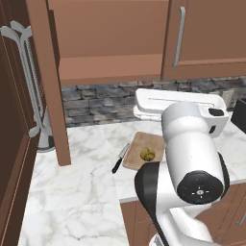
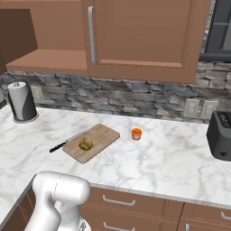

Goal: Pick the bread, place it on the cutting board, pick the jam, place it on the counter, and close the cabinet.

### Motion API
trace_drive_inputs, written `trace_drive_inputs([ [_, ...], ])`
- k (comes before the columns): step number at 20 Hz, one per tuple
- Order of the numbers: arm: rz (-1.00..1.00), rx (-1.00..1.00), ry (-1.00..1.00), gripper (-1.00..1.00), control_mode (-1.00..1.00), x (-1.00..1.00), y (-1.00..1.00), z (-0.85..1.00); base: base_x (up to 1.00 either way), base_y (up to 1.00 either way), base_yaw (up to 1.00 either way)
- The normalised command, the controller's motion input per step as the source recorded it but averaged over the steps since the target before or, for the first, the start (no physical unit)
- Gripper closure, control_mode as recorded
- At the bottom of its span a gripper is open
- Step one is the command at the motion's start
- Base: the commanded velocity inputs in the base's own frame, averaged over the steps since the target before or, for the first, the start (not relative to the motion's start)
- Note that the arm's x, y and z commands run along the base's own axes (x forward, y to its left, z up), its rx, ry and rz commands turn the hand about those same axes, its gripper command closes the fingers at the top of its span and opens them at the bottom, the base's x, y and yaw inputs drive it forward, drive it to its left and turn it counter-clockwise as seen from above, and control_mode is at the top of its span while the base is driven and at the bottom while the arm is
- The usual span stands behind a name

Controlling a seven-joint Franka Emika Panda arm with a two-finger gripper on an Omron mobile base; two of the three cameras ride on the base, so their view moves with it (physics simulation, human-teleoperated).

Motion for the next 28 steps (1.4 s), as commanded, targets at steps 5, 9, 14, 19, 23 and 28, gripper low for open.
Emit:
trace_drive_inputs([
  [5,0.03,-0.01,0.01,-1.0,-1.0,-0.3,0.26,0.0,0.0,0.0,0.0],
  [9,0.04,-0.01,0.0,-1.0,-1.0,-0.24,0.19,0.0,0.0,0.0,0.0],
  [14,0.06,0.0,0.0,-1.0,-1.0,-0.22,0.12,0.0,0.0,0.0,0.0],
  [19,0.05,-0.01,0.01,-1.0,-1.0,-0.27,0.18,0.0,0.0,0.0,0.0],
  [23,0.06,0.0,0.0,-1.0,-1.0,-0.34,0.18,0.0,0.0,0.0,0.0],
  [28,0.04,0.0,0.0,-1.0,-1.0,-0.37,0.17,0.0,0.0,0.0,0.0],
])
